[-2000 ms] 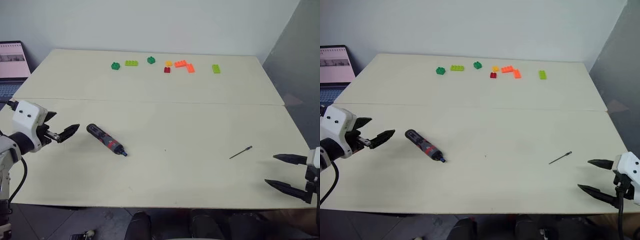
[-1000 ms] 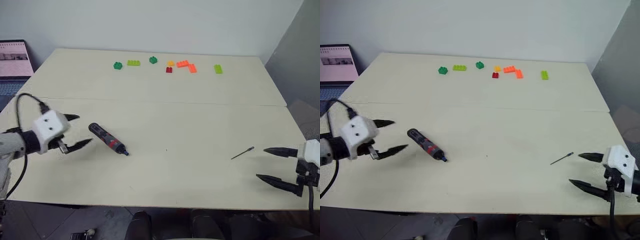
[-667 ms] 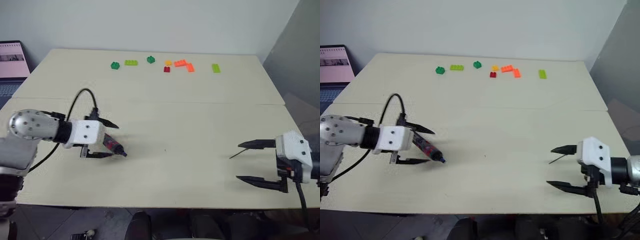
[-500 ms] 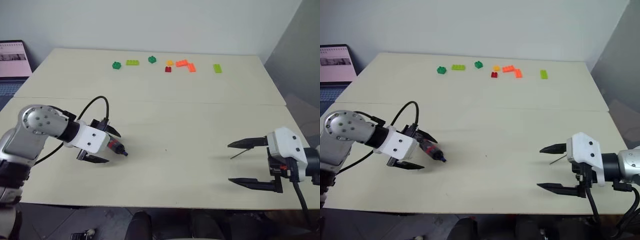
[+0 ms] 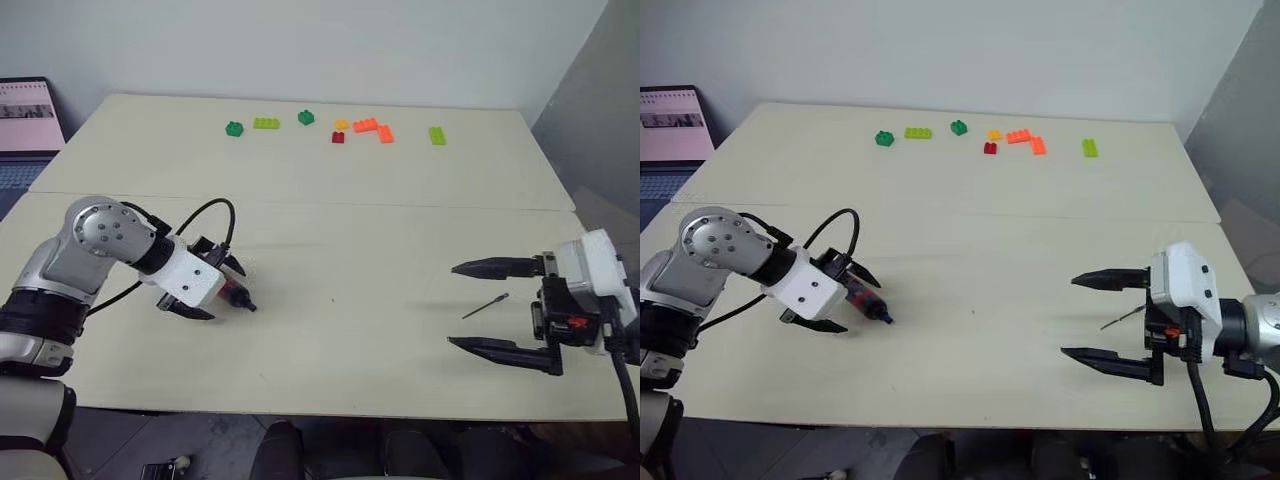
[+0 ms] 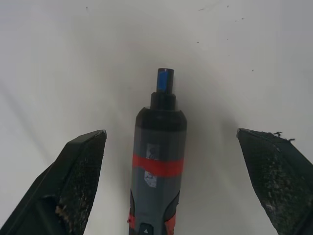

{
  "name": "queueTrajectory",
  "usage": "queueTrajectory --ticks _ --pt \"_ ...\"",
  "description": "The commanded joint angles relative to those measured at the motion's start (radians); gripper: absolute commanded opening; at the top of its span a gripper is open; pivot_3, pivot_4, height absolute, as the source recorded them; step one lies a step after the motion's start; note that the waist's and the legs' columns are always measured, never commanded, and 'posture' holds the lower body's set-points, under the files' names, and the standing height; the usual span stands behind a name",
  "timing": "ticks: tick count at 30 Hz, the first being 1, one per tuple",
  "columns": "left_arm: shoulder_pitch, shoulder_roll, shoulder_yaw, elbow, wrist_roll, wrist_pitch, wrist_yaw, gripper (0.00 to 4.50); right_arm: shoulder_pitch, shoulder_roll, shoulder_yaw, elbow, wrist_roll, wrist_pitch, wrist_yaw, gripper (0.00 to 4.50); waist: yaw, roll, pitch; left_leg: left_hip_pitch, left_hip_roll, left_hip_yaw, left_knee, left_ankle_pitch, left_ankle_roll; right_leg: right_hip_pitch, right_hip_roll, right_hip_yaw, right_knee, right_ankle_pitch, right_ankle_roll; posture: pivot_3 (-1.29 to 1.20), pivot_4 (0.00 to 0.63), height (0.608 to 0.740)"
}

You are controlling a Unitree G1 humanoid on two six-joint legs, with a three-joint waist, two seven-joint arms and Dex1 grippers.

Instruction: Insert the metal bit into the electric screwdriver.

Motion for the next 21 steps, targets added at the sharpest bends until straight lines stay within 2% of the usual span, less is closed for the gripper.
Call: queueTrajectory --ticks 1,13,21 --pt "-0.036 -0.005 -0.004 0.006 -0.009 -0.001 -0.005 4.49 0.009 -0.008 -0.040 -0.014 0.021 -0.010 0.005 4.50 0.000 0.000 0.000 0.000 0.000 0.000 0.000 0.000 0.000 0.000 0.000 0.000 0.000 0.000 0.000 0.00 0.150 0.740" --pt "-0.063 -0.031 -0.051 0.036 -0.008 -0.011 -0.005 4.49 0.024 0.014 -0.047 -0.032 0.044 -0.022 -0.017 4.50 0.000 0.000 0.000 0.000 0.000 -0.001 0.000 0.000 0.000 0.000 0.000 0.000 0.000 0.000 0.000 0.00 0.150 0.740" --pt "-0.125 -0.061 -0.123 0.111 0.061 -0.066 -0.005 4.49 0.077 0.008 -0.088 -0.067 0.073 0.009 -0.042 4.50 0.001 0.000 0.000 0.000 0.000 -0.001 0.000 0.000 0.000 0.000 0.000 -0.001 0.000 0.000 0.000 0.00 0.150 0.740"
